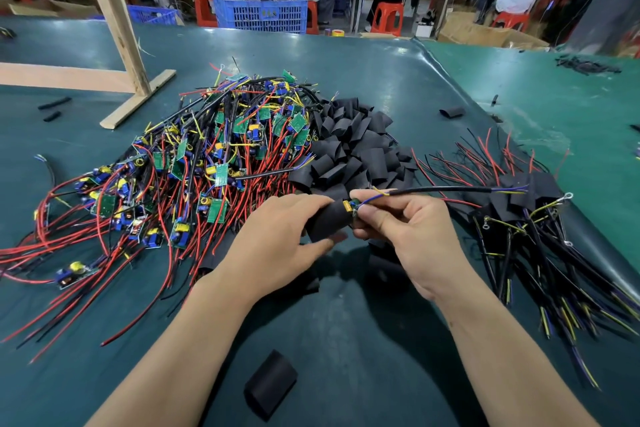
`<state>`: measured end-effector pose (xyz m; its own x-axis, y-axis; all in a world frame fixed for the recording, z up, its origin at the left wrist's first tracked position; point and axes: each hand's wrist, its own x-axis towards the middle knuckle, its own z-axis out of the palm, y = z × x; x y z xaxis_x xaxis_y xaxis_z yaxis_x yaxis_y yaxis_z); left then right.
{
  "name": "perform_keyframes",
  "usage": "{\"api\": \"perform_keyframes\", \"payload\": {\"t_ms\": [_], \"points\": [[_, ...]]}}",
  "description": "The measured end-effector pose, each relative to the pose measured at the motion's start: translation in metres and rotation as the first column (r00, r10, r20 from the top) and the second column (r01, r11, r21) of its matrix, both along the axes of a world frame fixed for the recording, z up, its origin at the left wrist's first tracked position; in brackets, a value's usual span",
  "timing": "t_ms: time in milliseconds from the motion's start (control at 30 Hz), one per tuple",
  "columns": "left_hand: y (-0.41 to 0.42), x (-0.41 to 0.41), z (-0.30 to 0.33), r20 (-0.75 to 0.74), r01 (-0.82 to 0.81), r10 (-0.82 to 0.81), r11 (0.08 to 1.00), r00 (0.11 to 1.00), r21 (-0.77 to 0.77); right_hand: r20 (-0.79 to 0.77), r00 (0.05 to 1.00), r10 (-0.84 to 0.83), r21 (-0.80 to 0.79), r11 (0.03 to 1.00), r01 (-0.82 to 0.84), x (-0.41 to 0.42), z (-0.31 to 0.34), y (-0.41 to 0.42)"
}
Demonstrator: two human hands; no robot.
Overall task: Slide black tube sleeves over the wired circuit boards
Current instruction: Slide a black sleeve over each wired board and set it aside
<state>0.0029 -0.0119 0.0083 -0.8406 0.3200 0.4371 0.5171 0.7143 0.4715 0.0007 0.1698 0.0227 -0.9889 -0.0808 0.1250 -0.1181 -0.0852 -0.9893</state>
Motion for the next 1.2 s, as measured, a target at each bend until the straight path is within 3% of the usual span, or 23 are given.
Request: {"api": "perform_keyframes", "payload": {"t_ms": [167,500,633,933,1200], "points": [[-0.0011,0.0008,0.0005,0.000,-0.017,0.017,1.000,1.000,0.017,-0.049,0.999,-0.005,0.141,0.990,0.012,-0.0003,-0.0018,0.0023],[0.0022,0.0029,0.0048,-0.082,0.055,-0.054,0.998,0.995,0.004,-0.039,0.998,0.059,0.075,0.996,-0.056,-0.0009,-0.0030,0.0052],[0.0038,0.0028,0.0060,-0.079,0.042,-0.038,0.998,0.996,0.055,0.006,0.995,0.097,-0.063,0.993,-0.096,0.0011,-0.0013,0.0032],[0.0012,-0.0001,0.0030,-0.096,-0.044,0.047,0.998,0.994,0.035,0.170,0.960,0.224,-0.130,0.970,-0.204,0.0073,0.0015,-0.0002],[-0.0024,-0.0019,0.0034,-0.215,-0.073,0.056,0.995,0.975,-0.070,0.221,0.890,0.398,-0.320,0.892,-0.319,0.0085,0.0029,-0.0025]]}}
